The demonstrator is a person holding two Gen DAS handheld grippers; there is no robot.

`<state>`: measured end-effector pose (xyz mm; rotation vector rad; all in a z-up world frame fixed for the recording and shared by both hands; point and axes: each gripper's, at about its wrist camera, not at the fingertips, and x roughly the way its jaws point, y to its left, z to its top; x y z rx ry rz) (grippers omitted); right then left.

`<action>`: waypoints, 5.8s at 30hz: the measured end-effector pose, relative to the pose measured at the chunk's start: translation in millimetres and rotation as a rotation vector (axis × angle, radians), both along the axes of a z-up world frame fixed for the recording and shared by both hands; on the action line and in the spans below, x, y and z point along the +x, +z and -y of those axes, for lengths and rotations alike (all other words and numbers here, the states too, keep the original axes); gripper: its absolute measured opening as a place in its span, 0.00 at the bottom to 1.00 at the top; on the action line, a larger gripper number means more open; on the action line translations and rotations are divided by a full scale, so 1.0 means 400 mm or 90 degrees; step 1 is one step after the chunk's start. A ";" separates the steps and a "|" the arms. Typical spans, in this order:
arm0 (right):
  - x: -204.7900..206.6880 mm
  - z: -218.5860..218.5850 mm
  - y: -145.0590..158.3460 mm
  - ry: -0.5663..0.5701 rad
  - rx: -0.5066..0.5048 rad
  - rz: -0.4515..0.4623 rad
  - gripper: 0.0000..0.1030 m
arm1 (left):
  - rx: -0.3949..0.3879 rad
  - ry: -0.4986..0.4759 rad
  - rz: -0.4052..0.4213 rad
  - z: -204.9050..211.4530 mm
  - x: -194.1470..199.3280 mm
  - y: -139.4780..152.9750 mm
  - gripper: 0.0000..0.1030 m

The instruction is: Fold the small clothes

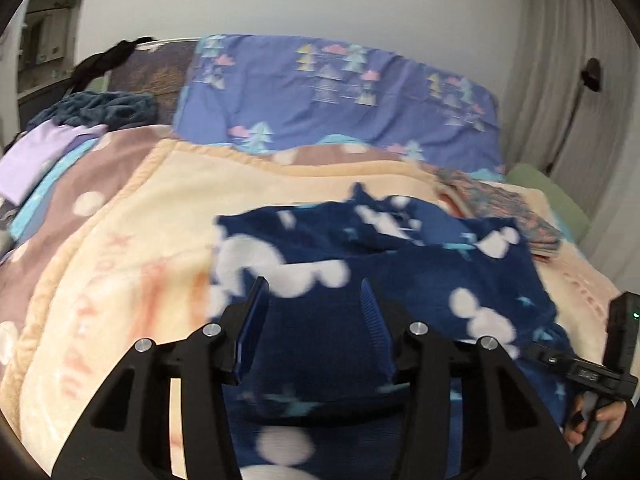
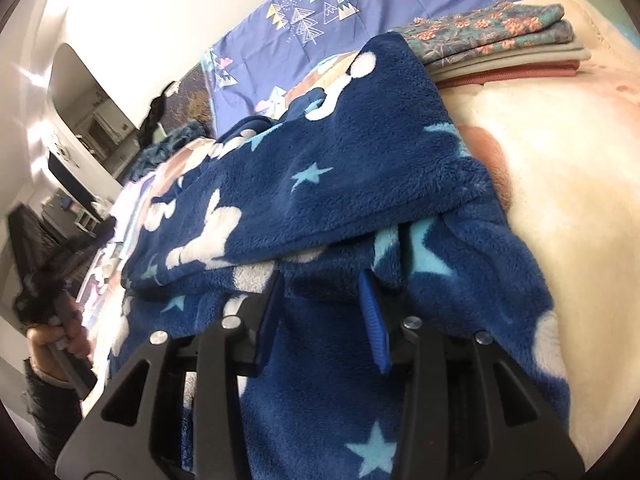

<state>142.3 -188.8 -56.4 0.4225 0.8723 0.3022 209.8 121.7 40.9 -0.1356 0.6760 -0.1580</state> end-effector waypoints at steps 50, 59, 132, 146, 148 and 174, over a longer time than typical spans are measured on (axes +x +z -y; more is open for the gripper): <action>0.427 -0.165 0.153 0.043 -0.135 0.050 0.17 | 0.023 -0.025 -0.056 0.134 0.353 0.000 0.24; 0.445 -0.215 -0.015 0.018 -0.220 0.000 0.14 | 0.165 -0.031 -0.135 0.221 0.391 -0.199 0.25; -0.586 -0.165 0.026 0.348 0.141 -0.152 0.15 | -0.200 -0.041 -0.156 -0.235 -0.816 -0.206 0.10; -0.633 0.232 0.022 0.004 0.115 -0.132 0.48 | -0.198 -0.082 -0.151 -0.169 -0.766 -0.219 0.63; -0.649 0.217 0.018 0.028 0.129 -0.113 0.47 | -0.212 -0.095 -0.147 -0.163 -0.766 -0.212 0.33; -0.940 0.270 0.557 0.140 0.129 0.395 0.15 | -0.194 -0.155 0.263 -0.131 -0.999 0.325 0.16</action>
